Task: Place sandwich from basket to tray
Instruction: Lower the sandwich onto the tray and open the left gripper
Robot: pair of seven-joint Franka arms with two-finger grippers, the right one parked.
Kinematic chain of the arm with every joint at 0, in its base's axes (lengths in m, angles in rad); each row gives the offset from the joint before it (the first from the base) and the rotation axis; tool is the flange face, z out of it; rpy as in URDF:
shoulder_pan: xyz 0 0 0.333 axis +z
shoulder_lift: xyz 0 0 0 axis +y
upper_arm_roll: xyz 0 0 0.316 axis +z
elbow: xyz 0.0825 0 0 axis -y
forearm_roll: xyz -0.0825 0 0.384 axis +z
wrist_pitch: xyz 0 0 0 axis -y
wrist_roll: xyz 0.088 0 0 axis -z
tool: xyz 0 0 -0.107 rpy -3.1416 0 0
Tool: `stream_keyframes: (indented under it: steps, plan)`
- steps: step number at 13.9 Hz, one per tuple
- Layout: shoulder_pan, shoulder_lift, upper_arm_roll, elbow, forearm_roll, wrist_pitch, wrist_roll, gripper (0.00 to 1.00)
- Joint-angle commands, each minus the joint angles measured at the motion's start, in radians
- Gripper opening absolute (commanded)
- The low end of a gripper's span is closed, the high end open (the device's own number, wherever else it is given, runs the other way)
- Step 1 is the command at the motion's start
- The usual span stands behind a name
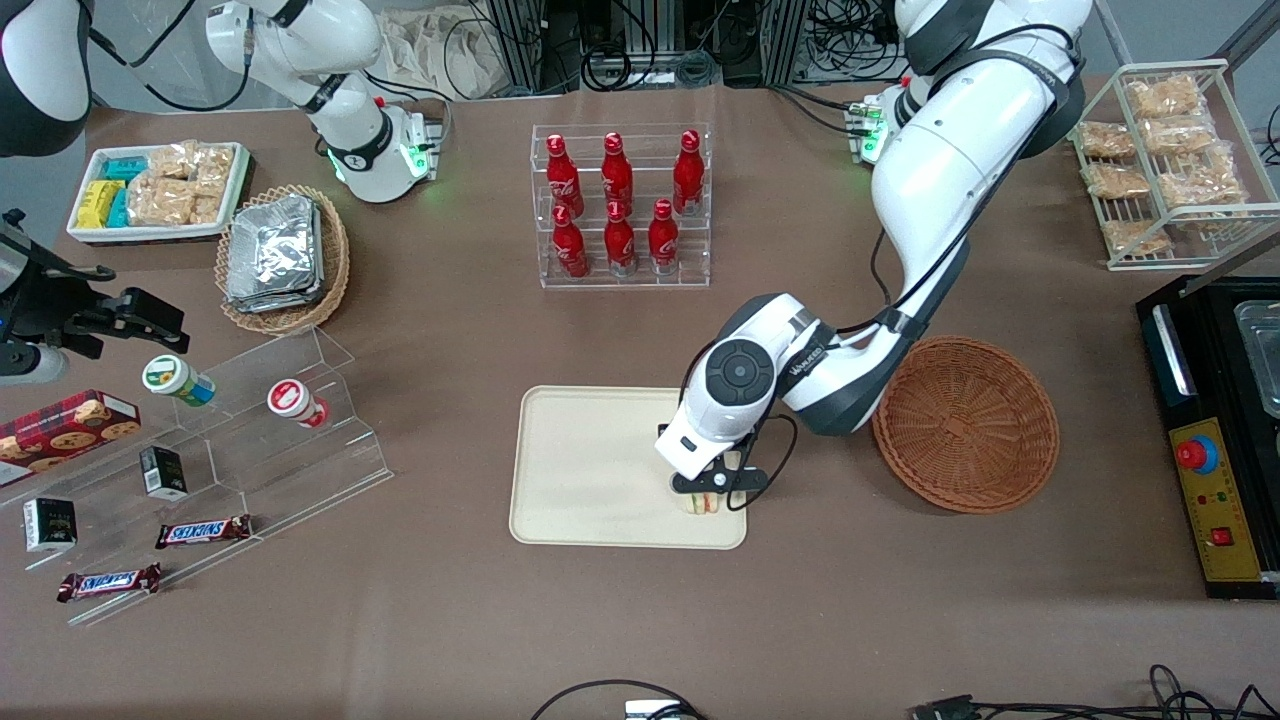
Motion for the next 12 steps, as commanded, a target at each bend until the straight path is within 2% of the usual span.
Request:
stream_keyframes:
  steps: [1, 4, 6, 9, 10, 12]
  plan:
    - [-0.004, -0.040, -0.002, 0.012, 0.023, -0.069, -0.010, 1.00]
    - [0.017, -0.142, -0.002, -0.032, 0.021, -0.335, -0.011, 1.00]
    - [0.109, -0.289, -0.020, -0.205, 0.003, -0.304, -0.019, 1.00]
    - [0.198, -0.593, -0.034, -0.568, -0.081, -0.152, -0.016, 0.99]
    - [0.202, -0.670, -0.034, -0.639, -0.109, -0.135, -0.008, 0.99]
    - [0.205, -0.761, -0.025, -0.690, -0.169, -0.144, 0.006, 0.99]
